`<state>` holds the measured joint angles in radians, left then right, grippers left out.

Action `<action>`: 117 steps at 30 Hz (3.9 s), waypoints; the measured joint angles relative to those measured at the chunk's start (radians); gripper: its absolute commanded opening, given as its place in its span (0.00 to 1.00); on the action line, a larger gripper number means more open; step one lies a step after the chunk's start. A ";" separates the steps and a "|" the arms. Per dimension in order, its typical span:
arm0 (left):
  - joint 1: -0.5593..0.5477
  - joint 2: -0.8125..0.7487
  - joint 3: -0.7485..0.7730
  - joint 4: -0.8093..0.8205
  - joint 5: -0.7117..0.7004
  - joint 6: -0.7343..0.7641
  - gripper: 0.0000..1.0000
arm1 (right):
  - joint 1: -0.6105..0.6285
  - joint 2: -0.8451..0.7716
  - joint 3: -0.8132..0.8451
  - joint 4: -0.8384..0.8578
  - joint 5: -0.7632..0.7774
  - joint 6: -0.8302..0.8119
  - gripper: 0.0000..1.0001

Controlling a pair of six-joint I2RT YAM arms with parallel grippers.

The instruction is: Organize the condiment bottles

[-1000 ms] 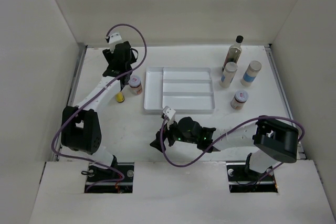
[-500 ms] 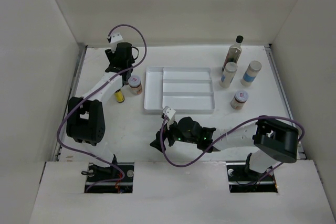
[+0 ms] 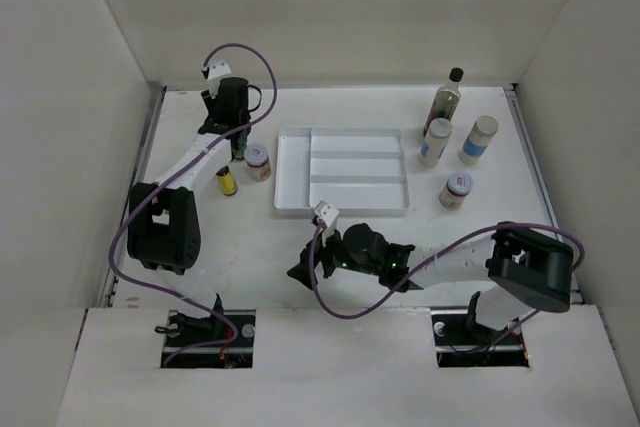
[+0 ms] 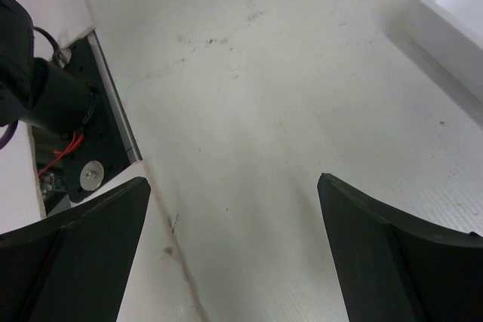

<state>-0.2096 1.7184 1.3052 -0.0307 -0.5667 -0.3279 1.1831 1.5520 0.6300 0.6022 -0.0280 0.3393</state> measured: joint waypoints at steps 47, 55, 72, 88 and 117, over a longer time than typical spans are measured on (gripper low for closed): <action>-0.280 0.125 0.201 0.069 0.077 0.071 0.20 | -0.168 -0.345 -0.334 0.399 0.335 0.114 1.00; -0.277 0.127 0.188 0.103 0.074 0.071 0.20 | -0.169 -0.327 -0.331 0.393 0.335 0.118 1.00; -0.256 0.142 0.067 0.251 0.059 0.076 0.62 | -0.169 -0.315 -0.330 0.393 0.335 0.126 1.00; -0.304 -0.385 -0.344 0.300 0.014 0.013 0.72 | -0.176 -0.314 -0.330 0.375 0.335 0.129 1.00; -0.197 -0.110 -0.452 0.267 -0.068 -0.090 0.75 | -0.176 -0.286 -0.309 0.368 0.312 0.137 1.00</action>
<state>-0.4068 1.6081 0.8528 0.2363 -0.6350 -0.4175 1.0073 1.2663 0.3210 0.9699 0.2836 0.4763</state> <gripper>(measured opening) 0.746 0.999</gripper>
